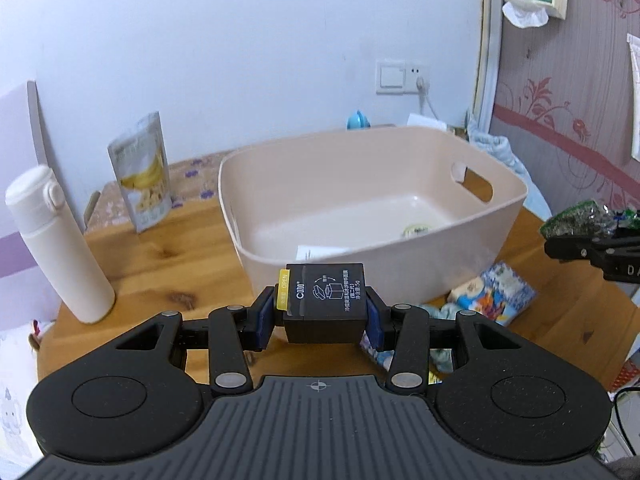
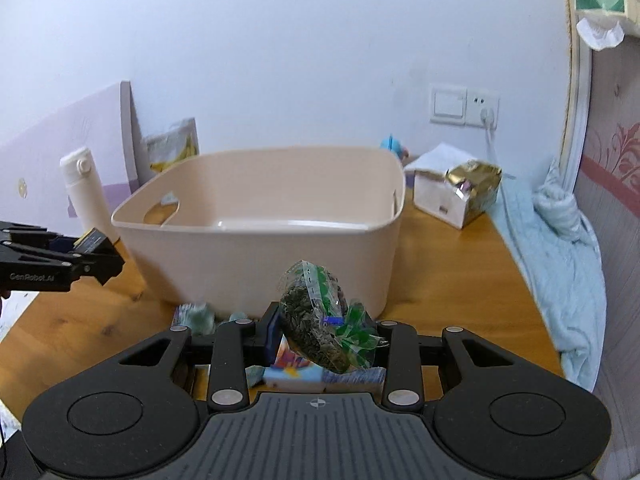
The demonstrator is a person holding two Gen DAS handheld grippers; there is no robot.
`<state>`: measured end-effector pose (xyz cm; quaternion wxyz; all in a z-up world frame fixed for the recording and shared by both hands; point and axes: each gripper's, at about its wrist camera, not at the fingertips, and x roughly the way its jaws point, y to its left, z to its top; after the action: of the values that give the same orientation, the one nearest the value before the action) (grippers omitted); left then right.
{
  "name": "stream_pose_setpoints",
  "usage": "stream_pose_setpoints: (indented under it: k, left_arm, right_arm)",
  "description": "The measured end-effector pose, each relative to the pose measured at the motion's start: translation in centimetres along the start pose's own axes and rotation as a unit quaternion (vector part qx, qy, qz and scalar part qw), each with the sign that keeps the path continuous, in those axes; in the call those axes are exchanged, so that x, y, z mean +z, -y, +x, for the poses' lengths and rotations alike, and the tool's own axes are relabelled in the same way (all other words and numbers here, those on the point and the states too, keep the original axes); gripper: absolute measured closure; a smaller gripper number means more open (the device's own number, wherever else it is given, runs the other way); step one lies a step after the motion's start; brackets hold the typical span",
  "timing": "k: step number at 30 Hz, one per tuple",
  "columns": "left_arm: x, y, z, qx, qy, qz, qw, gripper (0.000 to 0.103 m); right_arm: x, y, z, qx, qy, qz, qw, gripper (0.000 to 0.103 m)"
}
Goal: Organize objects
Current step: 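Lower the black box into the bin with the left tool while the right tool drops the herb bag in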
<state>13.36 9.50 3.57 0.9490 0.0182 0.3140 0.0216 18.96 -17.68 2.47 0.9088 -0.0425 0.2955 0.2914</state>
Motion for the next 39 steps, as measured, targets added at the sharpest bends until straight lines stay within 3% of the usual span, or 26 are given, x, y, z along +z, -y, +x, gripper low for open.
stream_pose_setpoints:
  k: [10, 16, 28, 39]
  left_arm:
    - [2.8, -0.1, -0.1, 0.002, 0.034, -0.004, 0.9994, 0.057]
    - [4.8, -0.5, 1.8, 0.007, 0.036, -0.023, 0.9991, 0.057]
    - [7.2, 0.0, 6.8, 0.018, -0.01, -0.039, 0.999, 0.057]
    - [8.0, 1.0, 12.2, 0.004, -0.085, -0.033, 0.9958, 0.057]
  right_arm:
    - [3.7, 1.4, 0.2, 0.001, 0.049, 0.007, 0.999, 0.069]
    - [5.1, 1.9, 1.4, 0.003, 0.061, 0.017, 0.998, 0.069]
    - [7.2, 2.4, 4.1, -0.006, 0.054, 0.004, 0.999, 0.069]
    - [8.7, 1.0, 7.6, 0.012, 0.013, -0.043, 0.999, 0.068]
